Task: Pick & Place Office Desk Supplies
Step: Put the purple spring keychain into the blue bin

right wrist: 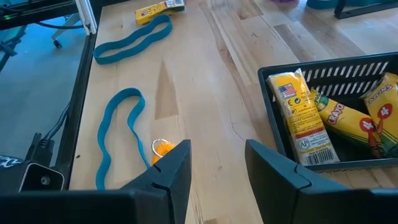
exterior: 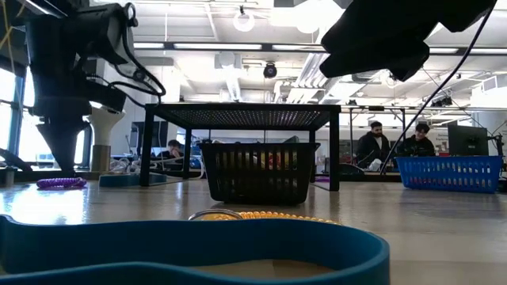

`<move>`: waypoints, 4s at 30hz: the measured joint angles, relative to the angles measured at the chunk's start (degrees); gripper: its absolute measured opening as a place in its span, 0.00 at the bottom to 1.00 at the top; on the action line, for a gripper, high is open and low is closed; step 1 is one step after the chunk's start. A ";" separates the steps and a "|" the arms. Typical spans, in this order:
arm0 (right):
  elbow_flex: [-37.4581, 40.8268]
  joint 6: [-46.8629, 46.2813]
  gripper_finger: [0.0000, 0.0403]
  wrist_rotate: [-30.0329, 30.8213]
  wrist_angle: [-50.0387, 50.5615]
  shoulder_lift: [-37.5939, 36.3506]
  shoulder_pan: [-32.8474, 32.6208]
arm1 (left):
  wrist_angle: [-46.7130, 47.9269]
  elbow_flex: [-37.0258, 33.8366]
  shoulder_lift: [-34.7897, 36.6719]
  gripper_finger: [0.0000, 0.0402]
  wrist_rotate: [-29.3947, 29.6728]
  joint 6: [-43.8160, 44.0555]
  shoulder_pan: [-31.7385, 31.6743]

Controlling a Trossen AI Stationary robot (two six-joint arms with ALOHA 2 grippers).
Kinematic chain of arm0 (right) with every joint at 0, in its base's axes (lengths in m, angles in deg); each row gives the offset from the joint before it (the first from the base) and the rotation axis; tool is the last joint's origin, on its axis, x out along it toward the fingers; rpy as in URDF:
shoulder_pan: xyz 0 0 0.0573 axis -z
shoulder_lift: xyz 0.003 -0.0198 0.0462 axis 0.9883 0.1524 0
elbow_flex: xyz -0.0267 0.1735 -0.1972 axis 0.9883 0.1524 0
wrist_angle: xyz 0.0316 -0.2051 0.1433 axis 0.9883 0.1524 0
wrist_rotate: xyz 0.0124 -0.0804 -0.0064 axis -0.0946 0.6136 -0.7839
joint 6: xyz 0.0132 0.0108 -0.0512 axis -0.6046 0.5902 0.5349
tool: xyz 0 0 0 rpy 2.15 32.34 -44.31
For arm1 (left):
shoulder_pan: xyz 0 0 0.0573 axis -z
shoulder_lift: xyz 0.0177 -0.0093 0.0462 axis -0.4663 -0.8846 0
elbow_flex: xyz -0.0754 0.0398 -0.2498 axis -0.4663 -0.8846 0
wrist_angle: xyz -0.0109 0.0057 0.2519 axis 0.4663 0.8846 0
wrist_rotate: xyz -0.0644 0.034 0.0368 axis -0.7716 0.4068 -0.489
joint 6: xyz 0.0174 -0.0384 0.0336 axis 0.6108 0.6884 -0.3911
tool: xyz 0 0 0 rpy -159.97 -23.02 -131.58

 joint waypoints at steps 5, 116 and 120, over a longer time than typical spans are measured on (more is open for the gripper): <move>0.00 0.00 0.34 0.02 -0.08 -0.04 0.00 | -0.61 -1.57 -0.02 0.36 0.02 2.05 0.02; 0.04 56.64 0.55 -28.89 -42.00 5.57 15.55 | -72.58 2.09 -5.16 0.02 -31.13 -17.67 13.47; 0.04 53.29 0.55 -28.96 -41.55 5.57 16.24 | -72.17 2.09 -5.16 0.02 -31.18 -17.69 12.70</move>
